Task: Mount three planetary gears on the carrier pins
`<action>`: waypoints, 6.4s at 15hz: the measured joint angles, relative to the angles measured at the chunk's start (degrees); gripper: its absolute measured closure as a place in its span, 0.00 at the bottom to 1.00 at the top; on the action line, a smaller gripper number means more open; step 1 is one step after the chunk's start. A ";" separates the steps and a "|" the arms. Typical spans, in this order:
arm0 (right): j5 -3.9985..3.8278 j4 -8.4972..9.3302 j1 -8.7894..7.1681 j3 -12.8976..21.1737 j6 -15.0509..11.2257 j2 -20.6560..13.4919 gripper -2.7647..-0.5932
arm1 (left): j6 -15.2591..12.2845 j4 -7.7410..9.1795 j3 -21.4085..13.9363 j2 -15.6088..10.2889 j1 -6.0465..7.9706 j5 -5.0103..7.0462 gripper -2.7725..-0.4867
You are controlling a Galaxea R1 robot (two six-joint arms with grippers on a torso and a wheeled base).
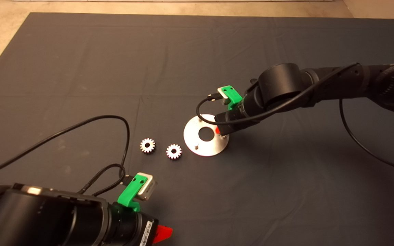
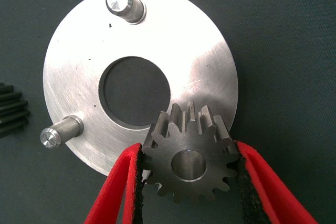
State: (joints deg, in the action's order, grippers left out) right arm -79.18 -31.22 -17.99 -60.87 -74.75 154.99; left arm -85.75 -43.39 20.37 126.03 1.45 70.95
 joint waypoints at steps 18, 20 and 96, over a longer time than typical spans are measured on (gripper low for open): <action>-2.41 3.66 -0.26 -0.26 0.63 0.11 0.84 | -0.24 0.00 0.00 0.00 0.00 0.00 0.45; -2.46 3.68 -0.28 -0.26 0.77 0.11 0.84 | -0.24 0.00 0.00 -0.01 0.00 0.00 0.45; -6.55 6.95 -4.85 37.76 -19.66 -24.84 0.53 | 4.44 0.12 0.00 -0.45 4.63 0.85 0.45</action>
State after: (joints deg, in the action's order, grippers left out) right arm -85.74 -24.27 -22.85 -23.11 -94.42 130.15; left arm -81.31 -43.26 20.37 125.58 6.08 71.80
